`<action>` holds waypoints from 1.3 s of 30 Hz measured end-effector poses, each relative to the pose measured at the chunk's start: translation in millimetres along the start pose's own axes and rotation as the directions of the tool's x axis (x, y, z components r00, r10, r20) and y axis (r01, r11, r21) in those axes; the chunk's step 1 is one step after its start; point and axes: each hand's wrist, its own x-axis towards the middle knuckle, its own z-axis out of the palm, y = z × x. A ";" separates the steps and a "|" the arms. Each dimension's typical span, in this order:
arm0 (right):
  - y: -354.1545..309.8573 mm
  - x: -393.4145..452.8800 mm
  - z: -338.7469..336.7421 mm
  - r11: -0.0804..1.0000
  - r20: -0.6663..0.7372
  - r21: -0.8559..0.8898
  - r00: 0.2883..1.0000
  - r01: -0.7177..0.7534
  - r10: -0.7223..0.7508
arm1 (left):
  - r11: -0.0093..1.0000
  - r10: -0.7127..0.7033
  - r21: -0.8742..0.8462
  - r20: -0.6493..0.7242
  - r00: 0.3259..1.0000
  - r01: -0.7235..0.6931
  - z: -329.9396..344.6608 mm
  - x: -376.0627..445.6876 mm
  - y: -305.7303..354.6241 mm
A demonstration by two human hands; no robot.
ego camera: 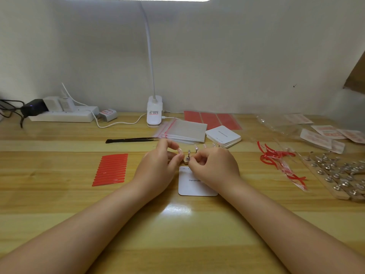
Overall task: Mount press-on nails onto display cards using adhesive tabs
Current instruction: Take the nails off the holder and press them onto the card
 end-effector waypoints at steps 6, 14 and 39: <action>-8.2 -0.8 -22.0 0.990 0.137 -0.094 0.986 0.107 -0.094 | 1.000 0.004 0.016 -0.003 1.000 -0.004 -0.6 0.0 -0.4; -10.0 4.0 -64.5 0.943 0.713 -0.271 0.698 0.191 0.064 | 0.999 -0.022 0.050 0.002 1.000 0.022 -0.9 1.3 -1.4; 9.2 14.1 -57.1 0.985 0.690 -0.157 0.722 0.067 0.060 | 0.975 0.105 0.198 -0.021 0.994 -0.098 1.6 -1.6 -1.5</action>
